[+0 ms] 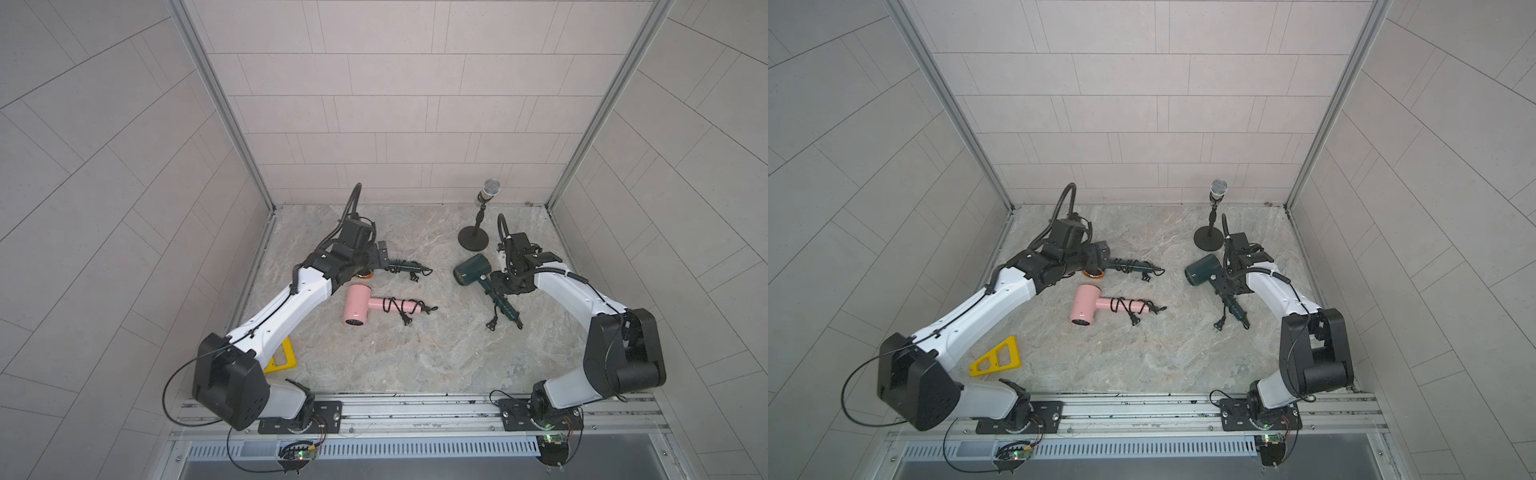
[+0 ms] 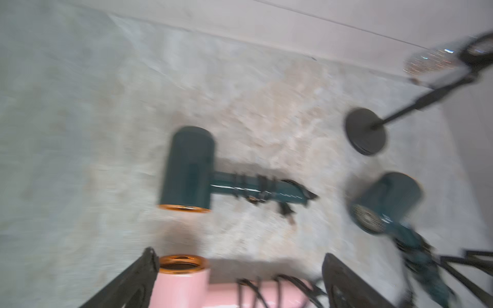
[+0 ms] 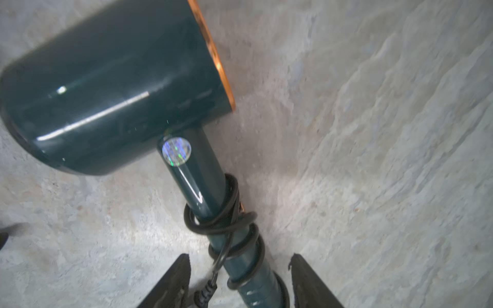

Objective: Wrap the cord around the hair dryer
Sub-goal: Reset both arms

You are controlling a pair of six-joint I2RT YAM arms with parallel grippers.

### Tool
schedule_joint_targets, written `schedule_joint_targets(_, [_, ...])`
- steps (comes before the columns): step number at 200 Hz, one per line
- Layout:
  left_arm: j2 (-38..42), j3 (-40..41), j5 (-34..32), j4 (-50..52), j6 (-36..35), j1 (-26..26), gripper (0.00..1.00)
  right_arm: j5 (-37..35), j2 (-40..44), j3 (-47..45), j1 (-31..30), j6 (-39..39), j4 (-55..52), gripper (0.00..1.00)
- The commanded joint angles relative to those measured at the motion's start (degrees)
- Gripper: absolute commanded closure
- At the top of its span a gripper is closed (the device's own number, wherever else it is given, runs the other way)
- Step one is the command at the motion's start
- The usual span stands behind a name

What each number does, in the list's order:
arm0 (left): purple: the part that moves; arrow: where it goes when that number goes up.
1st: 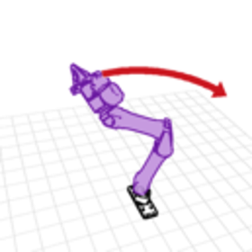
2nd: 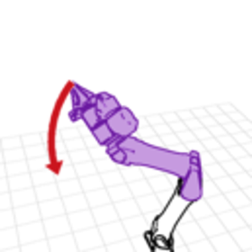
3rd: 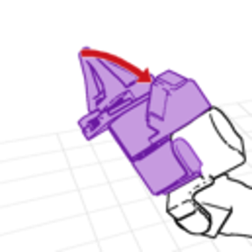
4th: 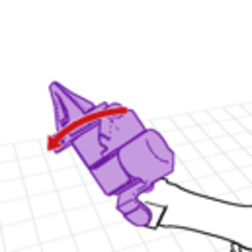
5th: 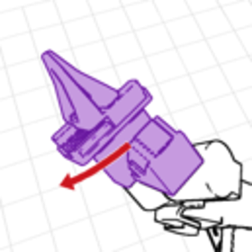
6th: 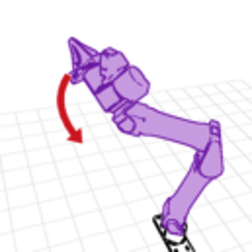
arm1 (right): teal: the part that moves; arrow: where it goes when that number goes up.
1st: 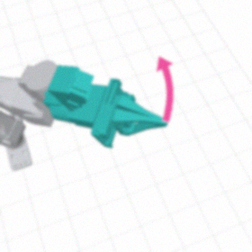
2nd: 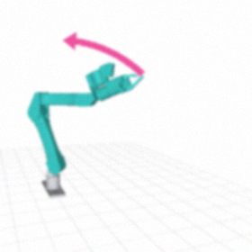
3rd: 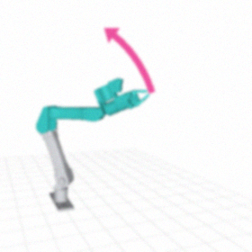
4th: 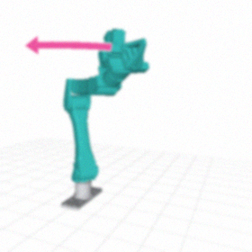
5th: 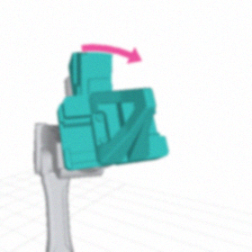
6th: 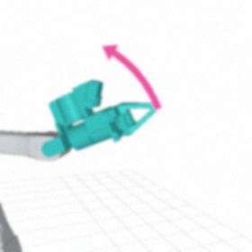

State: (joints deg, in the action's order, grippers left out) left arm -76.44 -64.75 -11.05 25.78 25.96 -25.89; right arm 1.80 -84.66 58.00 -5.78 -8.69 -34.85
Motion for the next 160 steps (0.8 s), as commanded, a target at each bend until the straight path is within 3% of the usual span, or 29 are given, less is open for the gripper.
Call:
schedule_joint_targets(1, [5.03, 7.86, -23.13, -10.39, -10.06, 1.25, 0.0, -5.39, 4.82, -5.45, 0.4, -1.64, 15.03, 0.18])
schedule_joint_targets(4, [5.3, 9.16, -24.29, -12.47, -11.44, 1.76, 0.0, -6.38, 5.66, -6.62, 0.53, -2.24, 17.48, 0.05])
schedule_joint_targets(7, [5.38, 10.12, -25.33, -14.05, -12.45, 2.26, 0.0, -7.12, 6.52, -7.9, 0.66, -2.61, 19.82, 0.0])
schedule_joint_targets(35, [4.98, 16.7, -30.74, -22.19, -16.25, 8.9, 0.0, -10.72, 12.41, -21.45, 4.28, -6.39, 47.19, 0.01])
schedule_joint_targets(49, [4.75, 21.03, -25.62, -26.55, -16.18, 14.81, 0.0, -7.57, 12.01, -27.4, 8.52, -5.38, 59.16, 0.0])
schedule_joint_targets(70, [4.41, 27.06, -16.3, -33.61, -13.31, 22.85, 0.0, -6.61, 10.01, -26.92, 12.81, -5.05, 56.83, 0.01])
schedule_joint_targets(106, [2.29, 34.9, -13.82, -50.22, -19.41, 23.5, 0.0, -10.79, 6.79, -33.98, 12.86, -3.18, 69.4, 0.01])
schedule_joint_targets(137, [-1.58, 38.38, -10.88, -60.1, -21.46, 23.52, 0.0, -6.22, 6.59, -36.22, 12.84, -2.94, 74.17, 0.01])
schedule_joint_targets(160, [-4.45, 40.11, -7.79, -65.09, -21.95, 23.61, 0.0, -2.3, 4.69, -40.66, 12.18, -2.27, 86.79, 0.01])
